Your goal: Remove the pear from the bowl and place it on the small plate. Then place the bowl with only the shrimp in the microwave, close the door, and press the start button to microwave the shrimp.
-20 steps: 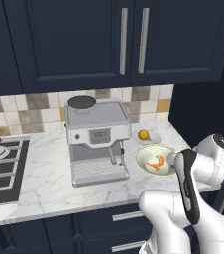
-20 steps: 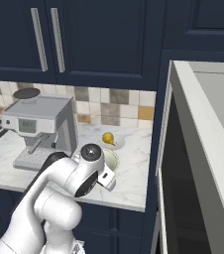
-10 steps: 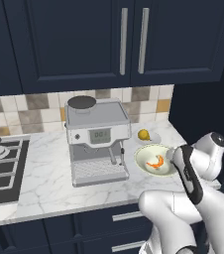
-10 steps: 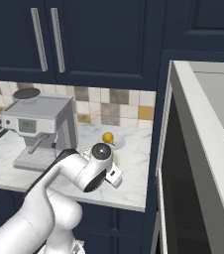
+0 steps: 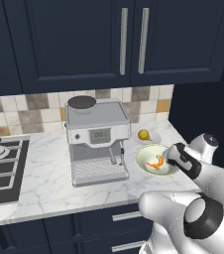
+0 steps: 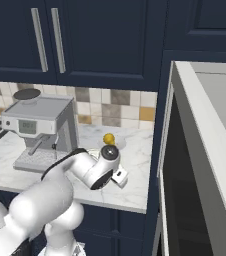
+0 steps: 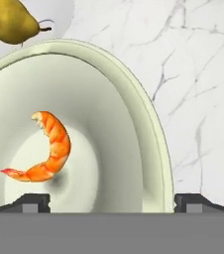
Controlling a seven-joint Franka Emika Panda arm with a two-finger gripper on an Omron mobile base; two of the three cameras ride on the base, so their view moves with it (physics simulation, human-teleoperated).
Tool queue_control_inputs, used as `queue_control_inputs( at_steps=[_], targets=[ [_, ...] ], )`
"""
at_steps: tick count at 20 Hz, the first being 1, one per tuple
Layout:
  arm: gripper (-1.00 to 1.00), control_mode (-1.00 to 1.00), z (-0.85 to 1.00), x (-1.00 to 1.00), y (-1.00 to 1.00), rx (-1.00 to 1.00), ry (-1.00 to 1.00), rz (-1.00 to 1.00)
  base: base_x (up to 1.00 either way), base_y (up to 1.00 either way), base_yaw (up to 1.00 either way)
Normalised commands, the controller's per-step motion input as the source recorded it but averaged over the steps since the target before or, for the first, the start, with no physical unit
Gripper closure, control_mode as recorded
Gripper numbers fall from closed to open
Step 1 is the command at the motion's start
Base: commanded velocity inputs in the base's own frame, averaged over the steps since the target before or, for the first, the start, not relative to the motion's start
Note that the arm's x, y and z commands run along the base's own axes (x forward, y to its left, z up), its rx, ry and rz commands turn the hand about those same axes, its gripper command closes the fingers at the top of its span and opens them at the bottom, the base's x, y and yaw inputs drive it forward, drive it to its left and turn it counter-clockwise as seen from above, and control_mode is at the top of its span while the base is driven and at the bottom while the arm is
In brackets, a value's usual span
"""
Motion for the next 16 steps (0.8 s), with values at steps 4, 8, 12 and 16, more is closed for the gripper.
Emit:
queue_control_inputs(
  at_steps=[4, 8, 12, 16],
  targets=[
    [-1.0, -1.0, -0.36, 0.22, 0.0, 0.0, 0.0, 0.0, 0.0, 0.0, 0.0],
    [-1.0, -1.0, -0.22, 0.03, 0.0, 0.01, 0.0, 0.0, 0.0, 0.0, 0.0],
    [1.0, -1.0, -0.03, 0.0, 0.05, 0.01, 0.0, 0.0, 0.0, 0.0, 0.0],
    [1.0, -1.0, 0.0, -0.01, 0.1, 0.0, 0.0, 0.0, 0.0, 0.0, 0.0]
  ],
)
